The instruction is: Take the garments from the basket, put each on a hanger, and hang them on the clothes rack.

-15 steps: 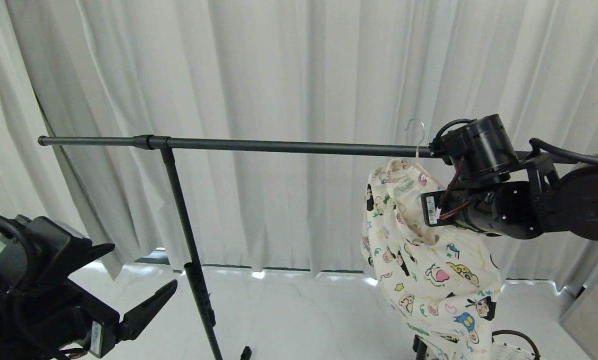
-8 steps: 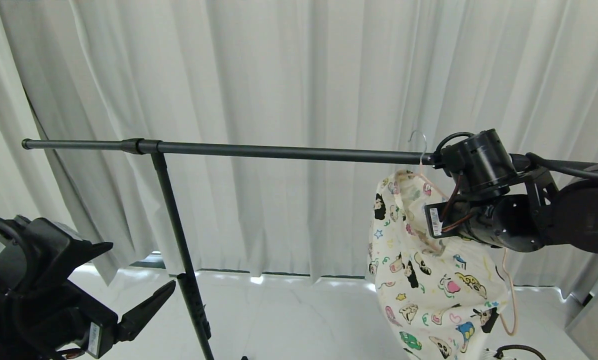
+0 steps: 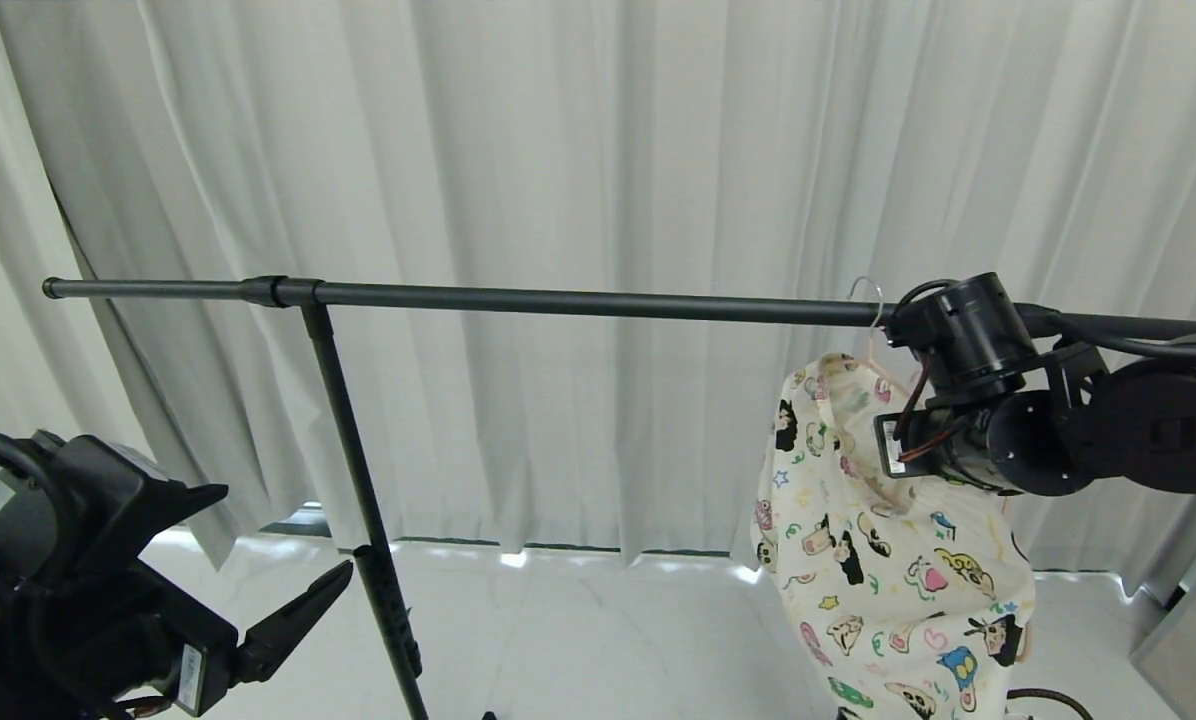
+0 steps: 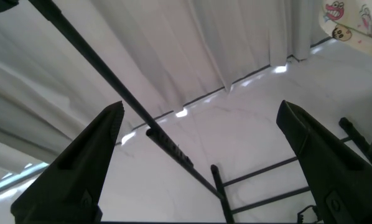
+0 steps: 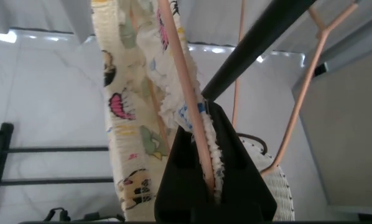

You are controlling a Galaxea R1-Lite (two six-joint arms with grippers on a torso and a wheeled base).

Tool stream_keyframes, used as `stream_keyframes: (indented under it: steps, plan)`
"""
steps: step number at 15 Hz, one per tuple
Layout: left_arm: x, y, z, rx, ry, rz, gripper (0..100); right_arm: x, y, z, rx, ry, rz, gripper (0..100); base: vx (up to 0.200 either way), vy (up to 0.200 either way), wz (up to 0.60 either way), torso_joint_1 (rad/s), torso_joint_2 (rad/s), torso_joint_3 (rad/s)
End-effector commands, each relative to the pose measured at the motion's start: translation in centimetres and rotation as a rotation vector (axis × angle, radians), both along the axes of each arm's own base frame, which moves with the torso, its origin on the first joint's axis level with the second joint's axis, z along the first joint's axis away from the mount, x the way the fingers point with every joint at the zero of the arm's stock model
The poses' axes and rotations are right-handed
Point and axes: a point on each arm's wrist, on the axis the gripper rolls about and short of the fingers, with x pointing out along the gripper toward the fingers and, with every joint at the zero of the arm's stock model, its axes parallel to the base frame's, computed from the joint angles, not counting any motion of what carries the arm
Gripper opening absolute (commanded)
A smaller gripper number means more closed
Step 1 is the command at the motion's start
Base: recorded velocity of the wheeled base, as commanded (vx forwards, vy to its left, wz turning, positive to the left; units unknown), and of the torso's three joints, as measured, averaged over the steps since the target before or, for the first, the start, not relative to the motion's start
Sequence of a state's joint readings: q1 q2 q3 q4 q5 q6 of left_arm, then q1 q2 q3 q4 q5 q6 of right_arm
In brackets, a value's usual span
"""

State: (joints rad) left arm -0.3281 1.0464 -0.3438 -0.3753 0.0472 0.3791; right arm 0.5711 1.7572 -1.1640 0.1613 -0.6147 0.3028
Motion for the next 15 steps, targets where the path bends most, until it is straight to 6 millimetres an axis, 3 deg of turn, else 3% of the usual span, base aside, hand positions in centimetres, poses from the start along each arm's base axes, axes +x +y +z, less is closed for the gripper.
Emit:
stream_keyframes:
  steps: [1, 8, 9, 15]
  plan:
    - [0.0, 0.0, 0.0, 0.0, 0.0, 0.0, 100, 0.4, 0.1, -0.9, -0.015, 0.025, -0.007, 0, 0.0, 0.0, 0.0, 0.0, 0.0, 0.0]
    - [-0.3, 0.1, 0.2, -0.003, -0.014, 0.001, 100, 0.5, 0.2, -2.0, -0.033, 0.054, -0.005, 0, 0.0, 0.0, 0.0, 0.0, 0.0, 0.0]
    - [-0.3, 0.1, 0.2, -0.003, -0.014, 0.001, 100, 0.5, 0.2, -2.0, -0.031, 0.052, -0.005, 100, 0.0, 0.0, 0.0, 0.0, 0.0, 0.0]
    - [-0.3, 0.1, 0.1, -0.002, -0.011, 0.001, 100, 0.1, 0.2, 0.2, 0.041, -0.061, 0.005, 100, 0.0, 0.0, 0.0, 0.0, 0.0, 0.0]
